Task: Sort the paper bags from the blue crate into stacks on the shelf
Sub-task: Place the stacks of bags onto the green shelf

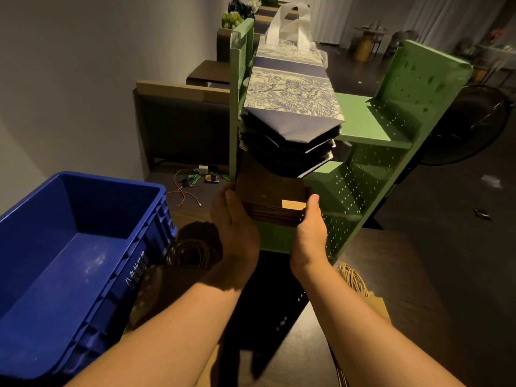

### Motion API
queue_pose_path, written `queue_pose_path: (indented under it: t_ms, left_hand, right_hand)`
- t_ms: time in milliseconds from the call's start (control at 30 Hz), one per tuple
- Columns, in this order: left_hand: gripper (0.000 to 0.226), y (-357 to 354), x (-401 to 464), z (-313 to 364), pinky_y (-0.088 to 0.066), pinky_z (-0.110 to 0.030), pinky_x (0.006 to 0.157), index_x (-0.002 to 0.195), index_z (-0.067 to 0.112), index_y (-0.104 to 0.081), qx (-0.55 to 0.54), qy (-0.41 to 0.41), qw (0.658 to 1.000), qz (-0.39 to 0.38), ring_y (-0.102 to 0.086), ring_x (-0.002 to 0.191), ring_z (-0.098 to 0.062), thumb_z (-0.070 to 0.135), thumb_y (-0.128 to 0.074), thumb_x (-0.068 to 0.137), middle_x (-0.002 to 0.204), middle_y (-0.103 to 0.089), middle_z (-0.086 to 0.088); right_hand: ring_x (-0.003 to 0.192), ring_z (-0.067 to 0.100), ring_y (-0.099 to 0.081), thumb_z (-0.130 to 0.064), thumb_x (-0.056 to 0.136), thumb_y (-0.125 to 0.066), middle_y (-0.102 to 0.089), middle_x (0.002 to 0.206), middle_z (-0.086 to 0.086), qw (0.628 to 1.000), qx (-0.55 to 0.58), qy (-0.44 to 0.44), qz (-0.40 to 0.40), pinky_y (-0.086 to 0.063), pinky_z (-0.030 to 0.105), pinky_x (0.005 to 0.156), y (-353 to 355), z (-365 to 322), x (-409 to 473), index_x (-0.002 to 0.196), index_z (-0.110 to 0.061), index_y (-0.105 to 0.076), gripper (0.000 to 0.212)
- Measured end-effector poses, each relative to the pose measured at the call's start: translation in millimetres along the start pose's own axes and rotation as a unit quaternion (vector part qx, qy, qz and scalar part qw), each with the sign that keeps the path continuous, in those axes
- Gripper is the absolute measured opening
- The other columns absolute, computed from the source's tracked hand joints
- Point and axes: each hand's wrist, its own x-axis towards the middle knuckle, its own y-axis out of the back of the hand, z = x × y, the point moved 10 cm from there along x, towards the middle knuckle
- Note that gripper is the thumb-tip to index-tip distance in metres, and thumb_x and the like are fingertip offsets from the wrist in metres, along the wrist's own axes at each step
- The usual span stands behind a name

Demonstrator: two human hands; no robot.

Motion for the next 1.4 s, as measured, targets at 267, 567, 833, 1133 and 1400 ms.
queue_pose_path:
  t_ms: [267,567,833,1133,1400]
  left_hand:
    - [0.04,16,-10,-18,-0.058,-0.028,0.082,0.137,0.037,-0.054,0.005,0.017,0.997,-0.075,-0.068,0.112,-0.011,0.049,-0.026,0.11,0.127,-0.066,0.002]
    - [0.029,24,-11,-16,-0.047,-0.008,0.066,0.125,0.036,-0.064,0.238,-0.077,0.965,-0.08,-0.068,0.087,0.007,0.045,-0.042,0.108,0.092,-0.072,0.015]
    - [0.027,42,-28,-44,-0.056,-0.022,0.08,0.127,0.038,-0.06,0.105,0.008,0.994,-0.04,-0.069,0.093,0.008,0.044,-0.042,0.108,0.101,-0.073,0.023]
    - [0.027,24,-107,-177,-0.051,-0.042,0.098,0.099,0.021,-0.062,0.235,0.281,0.929,-0.05,-0.061,0.103,-0.027,0.043,-0.046,0.104,0.106,-0.065,-0.003]
    - [0.037,-37,-221,-261,-0.056,-0.026,0.075,0.127,0.022,-0.058,0.26,0.444,0.814,-0.271,-0.064,0.095,-0.015,0.049,-0.042,0.107,0.116,-0.065,0.002]
  right_hand:
    - [0.127,0.011,-0.047,-0.034,0.112,-0.034,-0.056,0.132,-0.004,0.976,-0.197,0.089,-0.029,-0.035,0.039,0.119,18,-6,-22,0.136,-0.012,-0.055,0.039]
    - [0.102,-0.025,-0.054,-0.01,0.105,-0.054,-0.061,0.113,-0.027,0.938,-0.302,0.156,-0.069,-0.038,-0.003,0.083,11,-6,-29,0.122,-0.036,-0.054,0.032]
    - [0.115,0.027,-0.066,-0.034,0.102,-0.061,-0.07,0.123,0.011,0.941,-0.324,0.079,-0.054,-0.056,0.045,0.098,60,19,-34,0.144,-0.022,-0.054,0.044]
    - [0.092,0.0,-0.062,-0.027,0.104,-0.057,-0.061,0.122,-0.009,0.924,-0.364,-0.042,0.109,-0.046,0.013,0.065,258,60,-44,0.147,-0.024,-0.05,0.043]
    - [0.123,0.029,-0.056,-0.05,0.094,-0.068,-0.04,0.157,0.013,0.844,-0.471,-0.24,0.096,-0.057,0.034,0.076,380,131,-66,0.159,-0.019,-0.031,0.081]
